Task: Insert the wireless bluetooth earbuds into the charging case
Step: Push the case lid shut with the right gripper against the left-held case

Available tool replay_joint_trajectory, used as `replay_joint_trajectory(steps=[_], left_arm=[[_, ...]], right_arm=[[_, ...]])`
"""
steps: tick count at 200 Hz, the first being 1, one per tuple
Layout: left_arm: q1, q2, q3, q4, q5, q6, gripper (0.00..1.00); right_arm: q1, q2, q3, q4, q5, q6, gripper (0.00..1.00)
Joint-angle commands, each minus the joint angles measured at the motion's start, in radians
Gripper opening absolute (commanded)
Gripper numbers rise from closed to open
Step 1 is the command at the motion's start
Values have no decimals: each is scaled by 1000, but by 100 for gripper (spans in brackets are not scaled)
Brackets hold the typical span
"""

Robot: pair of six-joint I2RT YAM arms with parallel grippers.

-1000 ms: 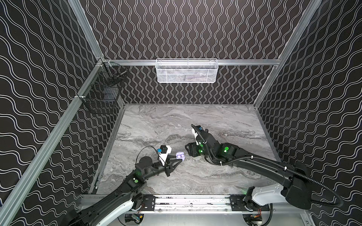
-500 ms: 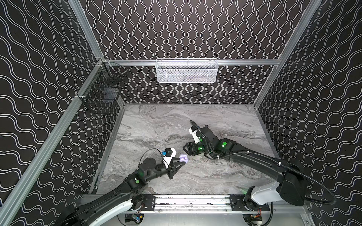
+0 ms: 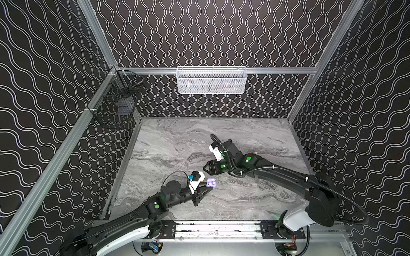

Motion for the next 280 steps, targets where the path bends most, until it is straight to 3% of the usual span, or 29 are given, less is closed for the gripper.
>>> replay_joint_trajectory(steps=[1,204,280], left_arm=[[-13,0,11,7,-29,26,17],[-42,-6,17,-25,-101,43,17],[-41,-6,18,-29,-118,43,17]], right_arm=[[1,5,12,6,-32,-9,67],[3,12,-79,83,-184,21,65],[4,3,-94,63,-186,18,65]])
